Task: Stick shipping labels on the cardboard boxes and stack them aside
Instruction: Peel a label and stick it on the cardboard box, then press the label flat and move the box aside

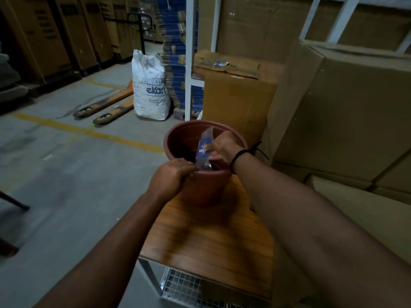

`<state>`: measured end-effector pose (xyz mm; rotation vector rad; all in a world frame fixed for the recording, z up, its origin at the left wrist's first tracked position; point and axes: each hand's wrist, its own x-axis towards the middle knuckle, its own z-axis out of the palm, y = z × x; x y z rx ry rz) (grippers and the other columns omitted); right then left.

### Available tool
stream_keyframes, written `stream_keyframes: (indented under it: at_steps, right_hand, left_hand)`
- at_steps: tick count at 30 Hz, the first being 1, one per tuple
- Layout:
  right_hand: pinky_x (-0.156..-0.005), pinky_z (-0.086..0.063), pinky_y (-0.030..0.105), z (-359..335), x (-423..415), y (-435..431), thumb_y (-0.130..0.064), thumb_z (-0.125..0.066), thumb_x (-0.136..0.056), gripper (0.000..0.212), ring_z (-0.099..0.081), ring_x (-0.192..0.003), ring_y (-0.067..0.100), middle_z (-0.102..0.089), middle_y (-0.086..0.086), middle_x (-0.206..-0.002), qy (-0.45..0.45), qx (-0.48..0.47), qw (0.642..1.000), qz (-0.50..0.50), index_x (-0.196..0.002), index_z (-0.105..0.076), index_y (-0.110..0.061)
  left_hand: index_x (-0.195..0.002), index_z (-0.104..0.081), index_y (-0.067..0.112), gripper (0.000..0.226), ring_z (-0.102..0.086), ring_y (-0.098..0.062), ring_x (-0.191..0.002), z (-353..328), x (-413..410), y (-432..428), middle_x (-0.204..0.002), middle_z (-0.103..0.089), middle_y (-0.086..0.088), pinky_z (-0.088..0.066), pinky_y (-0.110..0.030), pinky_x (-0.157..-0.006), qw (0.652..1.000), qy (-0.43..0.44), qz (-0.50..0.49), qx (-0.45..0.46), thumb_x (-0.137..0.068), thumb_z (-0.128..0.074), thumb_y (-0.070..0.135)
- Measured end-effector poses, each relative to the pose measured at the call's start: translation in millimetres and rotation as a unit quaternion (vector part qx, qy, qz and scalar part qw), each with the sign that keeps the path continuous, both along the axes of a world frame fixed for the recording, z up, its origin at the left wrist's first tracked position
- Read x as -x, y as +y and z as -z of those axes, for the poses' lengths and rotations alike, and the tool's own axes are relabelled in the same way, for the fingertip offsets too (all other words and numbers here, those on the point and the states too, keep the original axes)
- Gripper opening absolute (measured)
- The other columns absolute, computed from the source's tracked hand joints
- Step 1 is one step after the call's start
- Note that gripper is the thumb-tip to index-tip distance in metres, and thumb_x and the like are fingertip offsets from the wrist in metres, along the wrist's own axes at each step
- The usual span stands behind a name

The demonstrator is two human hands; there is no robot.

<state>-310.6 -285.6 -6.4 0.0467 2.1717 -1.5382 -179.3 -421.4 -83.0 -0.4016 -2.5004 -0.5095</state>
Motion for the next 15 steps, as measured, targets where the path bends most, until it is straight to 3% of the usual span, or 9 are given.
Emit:
stream_keyframes:
  at_steps: [2,4,8,15]
  right_hand:
    - [-0.064,-0.058,0.032,8.0,-0.9,-2.2,0.003,-0.061,-0.089,0.035,-0.066,-0.101,0.030,-0.062,0.024,-0.121,0.007,-0.020,1.000,-0.018,-0.124,-0.056,0.007]
    - [-0.070,-0.057,0.035,14.9,-1.1,-5.5,-0.002,-0.060,-0.092,0.034,-0.065,-0.104,0.032,-0.062,0.024,-0.123,-0.009,-0.029,0.999,-0.025,-0.124,-0.054,0.008]
    - [-0.083,-0.055,0.039,18.0,-1.0,-6.0,-0.005,-0.057,-0.095,0.037,-0.063,-0.109,0.035,-0.060,0.026,-0.122,-0.027,-0.030,0.999,-0.004,-0.126,-0.048,0.012]
    - [-0.083,-0.058,0.035,-8.2,-13.0,45.1,-0.005,-0.061,-0.093,0.025,-0.067,-0.099,0.028,-0.065,0.019,-0.108,0.011,0.052,0.998,0.030,-0.115,-0.058,0.007]
  left_hand:
    - [-0.099,-0.076,0.008,0.025,-0.069,-0.022,-0.092,4.2,-4.4,0.4,-0.099,-0.075,-0.005,-0.054,-0.032,-0.090,1.000,0.010,-0.005,-0.015,-0.087,-0.055,0.010]
    - [-0.100,-0.077,0.007,0.024,-0.069,-0.021,-0.096,4.0,-5.7,1.1,-0.101,-0.075,-0.006,-0.049,-0.031,-0.098,0.999,0.007,-0.016,-0.028,-0.082,-0.061,0.005]
    - [-0.100,-0.077,0.009,0.023,-0.068,-0.019,-0.097,-0.8,-1.6,2.4,-0.101,-0.075,-0.006,-0.044,-0.023,-0.097,1.000,-0.003,-0.016,-0.022,-0.080,-0.066,0.009]
    - [-0.106,-0.076,0.008,0.032,-0.070,-0.027,-0.101,3.6,1.4,11.5,-0.106,-0.074,-0.008,-0.048,-0.038,-0.098,0.999,-0.017,-0.050,0.007,-0.090,-0.055,0.027]
